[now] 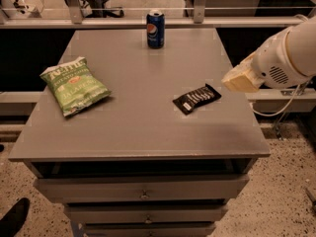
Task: Move rxbar chocolate near pepsi can
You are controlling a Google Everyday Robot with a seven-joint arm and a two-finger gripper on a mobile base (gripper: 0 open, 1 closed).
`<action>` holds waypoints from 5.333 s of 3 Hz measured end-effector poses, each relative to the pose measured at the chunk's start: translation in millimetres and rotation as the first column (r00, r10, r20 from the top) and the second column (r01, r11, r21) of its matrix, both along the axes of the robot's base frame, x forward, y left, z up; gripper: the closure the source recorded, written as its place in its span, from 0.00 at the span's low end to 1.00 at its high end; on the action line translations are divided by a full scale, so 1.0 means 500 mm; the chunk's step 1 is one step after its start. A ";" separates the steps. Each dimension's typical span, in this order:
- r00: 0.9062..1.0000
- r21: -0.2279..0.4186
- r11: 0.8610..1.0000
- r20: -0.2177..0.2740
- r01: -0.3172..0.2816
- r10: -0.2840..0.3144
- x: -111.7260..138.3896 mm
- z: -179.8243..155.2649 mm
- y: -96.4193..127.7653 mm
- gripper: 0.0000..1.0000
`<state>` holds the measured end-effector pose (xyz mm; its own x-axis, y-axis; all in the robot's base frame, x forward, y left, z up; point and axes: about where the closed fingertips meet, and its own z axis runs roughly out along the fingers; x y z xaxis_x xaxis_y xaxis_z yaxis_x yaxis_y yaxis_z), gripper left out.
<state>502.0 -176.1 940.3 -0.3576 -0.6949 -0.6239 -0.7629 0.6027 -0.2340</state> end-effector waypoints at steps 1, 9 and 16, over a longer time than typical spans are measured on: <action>0.995 0.060 0.994 0.041 -0.090 0.088 0.047 -0.010 0.009 0.58; 0.830 -0.075 0.841 -0.231 -0.535 0.507 0.202 -0.224 0.024 0.64; 0.986 -0.069 0.985 0.036 -0.160 0.163 0.307 -0.051 -0.034 1.00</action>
Offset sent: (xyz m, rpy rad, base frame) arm 0.1063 0.0180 -0.0248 0.0686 -0.0512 0.4152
